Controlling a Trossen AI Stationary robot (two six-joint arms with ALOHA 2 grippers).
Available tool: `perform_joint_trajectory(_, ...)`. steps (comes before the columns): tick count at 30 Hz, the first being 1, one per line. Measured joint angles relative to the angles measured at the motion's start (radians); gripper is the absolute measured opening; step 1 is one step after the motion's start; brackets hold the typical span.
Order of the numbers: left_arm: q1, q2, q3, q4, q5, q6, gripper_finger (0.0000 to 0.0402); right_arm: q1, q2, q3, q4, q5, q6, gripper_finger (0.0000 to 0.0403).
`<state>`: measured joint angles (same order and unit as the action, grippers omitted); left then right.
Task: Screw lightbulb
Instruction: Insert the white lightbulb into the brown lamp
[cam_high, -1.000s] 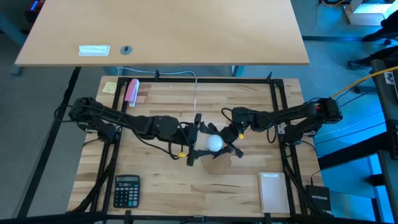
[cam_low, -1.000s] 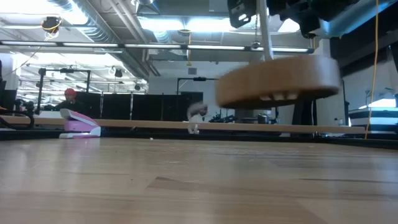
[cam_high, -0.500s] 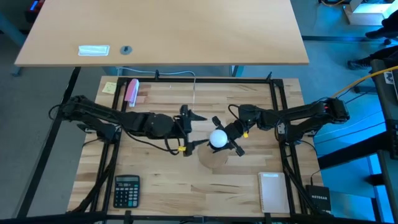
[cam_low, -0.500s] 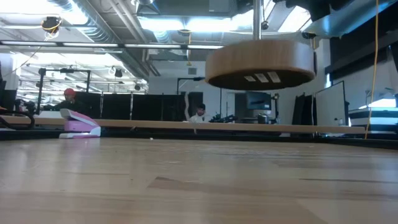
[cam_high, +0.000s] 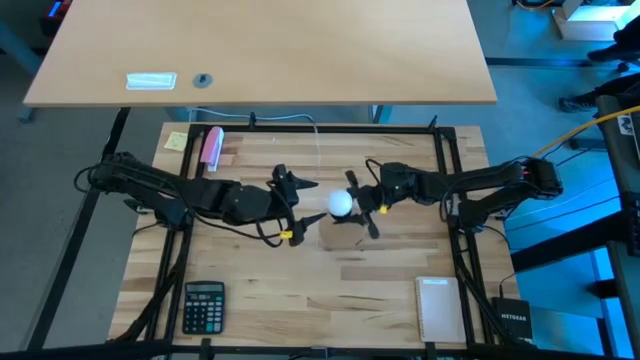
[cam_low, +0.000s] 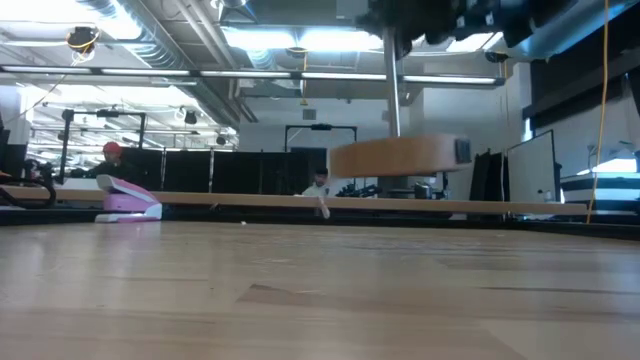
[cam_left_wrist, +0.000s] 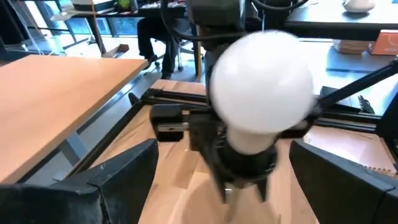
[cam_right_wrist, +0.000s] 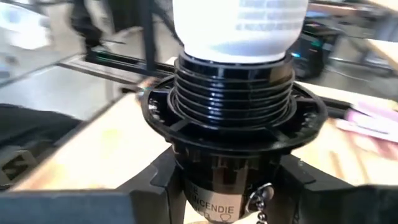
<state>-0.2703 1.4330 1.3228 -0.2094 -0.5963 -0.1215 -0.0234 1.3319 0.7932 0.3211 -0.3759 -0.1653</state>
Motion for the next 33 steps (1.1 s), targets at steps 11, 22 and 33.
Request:
perform_joint_trajectory(11, 0.004, 0.015, 0.002, 0.017, -0.128, -0.075, 0.0350, -0.029, 0.084, -0.046, 0.166, 0.285, 0.090, 0.0149)
perform_joint_trajectory(22, 0.019, 0.071, 0.003, 0.094, -0.352, -0.235, 0.0350, -0.029, 0.132, -0.048, 0.199, 0.374, 0.143, 0.0149)
perform_joint_trajectory(33, 0.044, 0.187, 0.003, 0.299, -0.368, -0.088, 0.0350, -0.029, 0.132, -0.048, 0.196, 0.376, 0.146, 0.0149)
